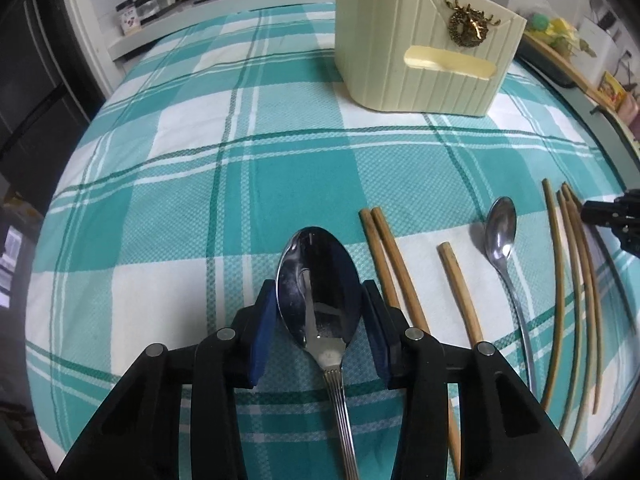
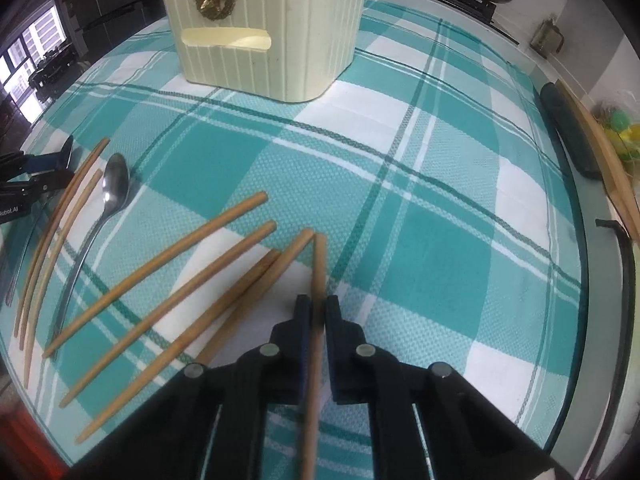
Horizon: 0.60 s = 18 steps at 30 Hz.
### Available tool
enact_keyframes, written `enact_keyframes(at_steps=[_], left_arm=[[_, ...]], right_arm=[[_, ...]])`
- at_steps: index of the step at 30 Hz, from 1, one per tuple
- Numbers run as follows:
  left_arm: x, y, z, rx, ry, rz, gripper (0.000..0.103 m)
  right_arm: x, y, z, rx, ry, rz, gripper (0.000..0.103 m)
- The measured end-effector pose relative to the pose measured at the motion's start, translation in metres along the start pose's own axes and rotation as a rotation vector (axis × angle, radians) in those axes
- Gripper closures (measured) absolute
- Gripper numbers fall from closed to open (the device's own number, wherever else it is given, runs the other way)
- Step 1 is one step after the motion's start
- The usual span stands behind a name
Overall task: Organize utensils
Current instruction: 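Lift the spoon with left tool while right tool carries the chopstick toward the cream holder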
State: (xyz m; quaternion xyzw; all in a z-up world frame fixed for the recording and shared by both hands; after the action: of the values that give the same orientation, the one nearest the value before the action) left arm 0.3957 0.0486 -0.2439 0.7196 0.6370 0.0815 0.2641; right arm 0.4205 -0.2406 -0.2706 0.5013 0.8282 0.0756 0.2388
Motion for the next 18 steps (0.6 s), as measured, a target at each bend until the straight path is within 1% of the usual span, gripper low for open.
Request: enact_keyframes(at_steps=[3, 6, 12, 18], left_arm=[[0.001, -0.002, -0.005, -0.008, -0.018, -0.001, 0.061], [-0.002, -0.001, -0.022, -0.058, -0.043, -0.001, 0.061], [-0.021, -0.001, -0.082, -0.195, -0.087, 0.039, 0.061], [-0.037, 0.006, -0.14, -0.303, -0.128, 0.075, 0.061]], right_arm=[[-0.004, -0.002, -0.001, -0.012, 0.007, 0.062, 0.096], [-0.013, -0.009, -0.012, -0.044, 0.011, 0.124, 0.096], [-0.042, -0.019, -0.066, -0.164, 0.012, 0.235, 0.096], [-0.061, -0.033, -0.12, -0.283, 0.027, 0.335, 0.096]])
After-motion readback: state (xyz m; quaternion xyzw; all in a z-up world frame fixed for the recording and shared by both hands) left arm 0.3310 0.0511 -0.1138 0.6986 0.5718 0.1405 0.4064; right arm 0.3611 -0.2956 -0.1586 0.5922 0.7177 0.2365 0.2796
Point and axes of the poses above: each gripper's, at about its wrist camera, not at the fingertips, and z roughly the way its jaws point, x to its left, y to its top, the point moved 4 cm from there along z, roughly the way its jaws point, and after that the axes turned 15 degrees about -y, right-handed, at the moved point
